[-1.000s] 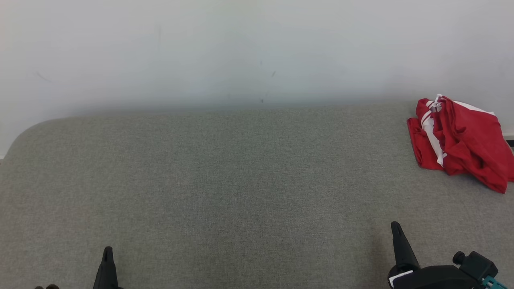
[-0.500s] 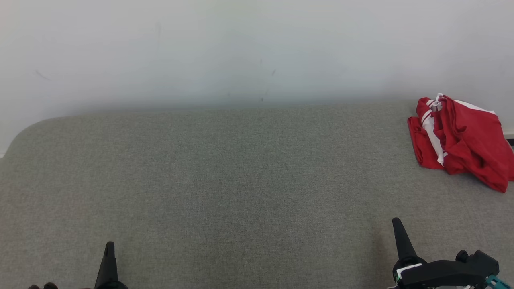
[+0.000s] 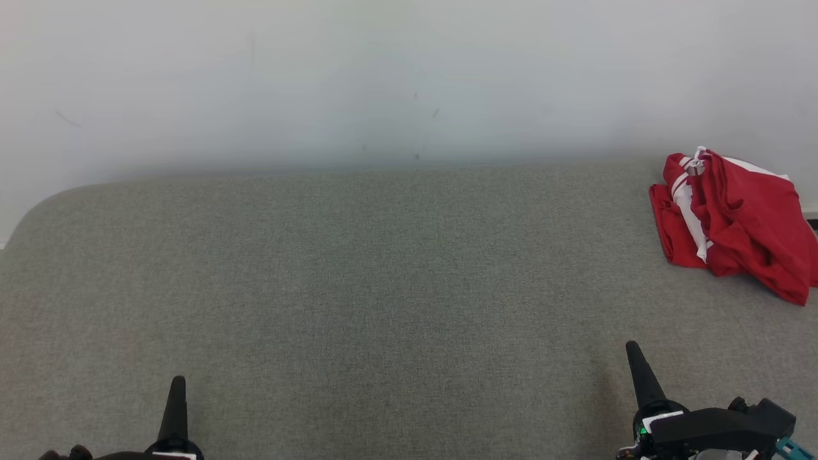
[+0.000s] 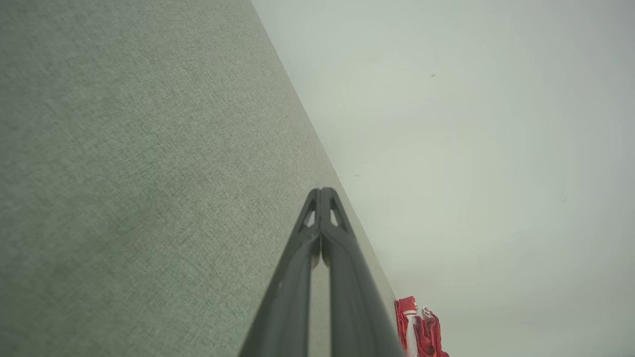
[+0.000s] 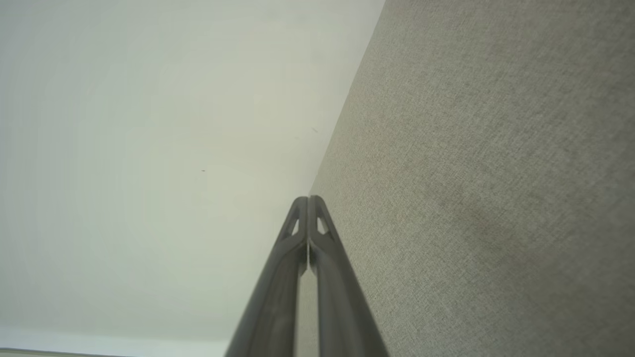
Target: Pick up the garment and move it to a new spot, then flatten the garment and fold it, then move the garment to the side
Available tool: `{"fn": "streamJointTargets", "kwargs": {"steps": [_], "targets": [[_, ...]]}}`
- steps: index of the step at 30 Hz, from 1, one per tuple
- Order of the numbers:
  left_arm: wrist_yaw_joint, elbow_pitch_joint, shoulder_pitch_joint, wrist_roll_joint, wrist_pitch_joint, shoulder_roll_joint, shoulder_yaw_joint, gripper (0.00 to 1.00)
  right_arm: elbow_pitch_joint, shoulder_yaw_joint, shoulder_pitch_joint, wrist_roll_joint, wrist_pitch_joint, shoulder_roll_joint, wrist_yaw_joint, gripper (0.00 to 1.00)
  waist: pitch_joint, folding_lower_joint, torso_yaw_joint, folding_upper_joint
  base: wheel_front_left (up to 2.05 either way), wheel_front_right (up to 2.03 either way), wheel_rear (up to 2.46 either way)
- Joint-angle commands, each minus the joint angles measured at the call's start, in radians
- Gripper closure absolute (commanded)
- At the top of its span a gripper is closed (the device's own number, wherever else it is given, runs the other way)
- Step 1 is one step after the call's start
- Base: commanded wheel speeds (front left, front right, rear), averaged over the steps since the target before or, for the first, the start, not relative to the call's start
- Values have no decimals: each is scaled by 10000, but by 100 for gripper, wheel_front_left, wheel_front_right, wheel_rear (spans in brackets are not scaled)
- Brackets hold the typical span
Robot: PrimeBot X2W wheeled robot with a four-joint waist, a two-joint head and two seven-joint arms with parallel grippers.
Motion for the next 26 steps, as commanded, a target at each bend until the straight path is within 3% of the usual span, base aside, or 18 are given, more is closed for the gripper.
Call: {"fn": "streamJointTargets", "kwargs": {"steps": [1,26], "targets": [[-56,-38,-208,-321,58,28,34,100,-58,-46,-164,239,84,42,-12,100,4,0,0,0,0,0,0],[-126,61,-486,-2555,609,26,63,100,-19,-289,-384,2277,625,106,-17,100,82,0,2,0,0,0,0]]}}
